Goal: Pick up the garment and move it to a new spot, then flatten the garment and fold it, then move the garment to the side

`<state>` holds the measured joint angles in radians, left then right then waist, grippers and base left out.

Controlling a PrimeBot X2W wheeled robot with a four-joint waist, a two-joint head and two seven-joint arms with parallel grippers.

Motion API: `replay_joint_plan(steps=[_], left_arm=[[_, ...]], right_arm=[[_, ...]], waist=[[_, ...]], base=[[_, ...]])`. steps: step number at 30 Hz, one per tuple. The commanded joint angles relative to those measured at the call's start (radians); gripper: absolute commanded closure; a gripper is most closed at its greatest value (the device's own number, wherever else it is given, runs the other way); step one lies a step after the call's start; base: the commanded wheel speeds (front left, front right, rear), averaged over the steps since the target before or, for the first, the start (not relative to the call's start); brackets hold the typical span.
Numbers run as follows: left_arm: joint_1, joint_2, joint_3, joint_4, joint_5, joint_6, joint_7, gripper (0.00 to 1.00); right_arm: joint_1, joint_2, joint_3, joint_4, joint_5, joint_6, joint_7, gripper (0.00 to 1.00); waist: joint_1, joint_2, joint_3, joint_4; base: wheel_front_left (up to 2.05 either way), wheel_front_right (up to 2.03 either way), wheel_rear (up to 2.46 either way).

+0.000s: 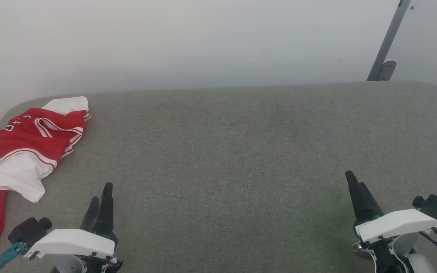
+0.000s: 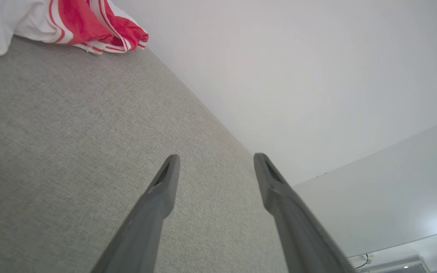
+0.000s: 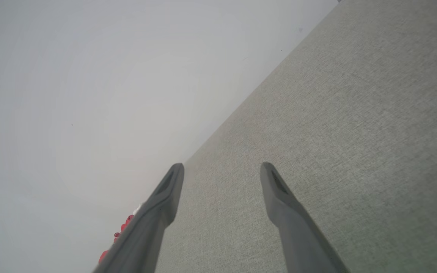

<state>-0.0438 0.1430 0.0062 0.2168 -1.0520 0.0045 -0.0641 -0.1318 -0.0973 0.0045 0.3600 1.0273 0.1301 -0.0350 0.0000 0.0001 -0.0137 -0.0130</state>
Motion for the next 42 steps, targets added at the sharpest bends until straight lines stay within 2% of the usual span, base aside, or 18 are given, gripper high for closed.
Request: replay_joint_plan(steps=[1,13,25,42], left_arm=[[-0.016,0.009,0.002,-0.013,0.036,0.002,-0.011,0.0],[-0.021,0.031,0.037,0.003,0.199,-0.021,-0.046,0.0],[-0.01,0.021,0.077,0.0,0.367,-0.044,-0.083,0.0],[0.003,0.009,0.095,0.012,0.547,-0.066,-0.126,0.0]], right_arm=[[-0.028,-0.004,0.0,-0.009,-0.036,0.001,-0.005,0.0],[-0.03,-0.005,-0.019,-0.03,-0.195,0.001,-0.008,0.0],[-0.024,-0.009,-0.04,-0.057,-0.324,0.001,-0.023,0.0],[-0.026,-0.009,-0.048,-0.066,-0.466,0.001,-0.044,0.0]], waist=[[0.0,-0.0001,-0.001,-0.001],[0.0,-0.0001,-0.001,-0.007],[0.0,-0.0001,0.001,-0.011],[0.0,-0.0001,-0.006,-0.015]], base=[[0.0,0.0,0.0],[0.0,0.0,0.0],[0.0,0.0,0.0],[0.0,0.0,0.0]])
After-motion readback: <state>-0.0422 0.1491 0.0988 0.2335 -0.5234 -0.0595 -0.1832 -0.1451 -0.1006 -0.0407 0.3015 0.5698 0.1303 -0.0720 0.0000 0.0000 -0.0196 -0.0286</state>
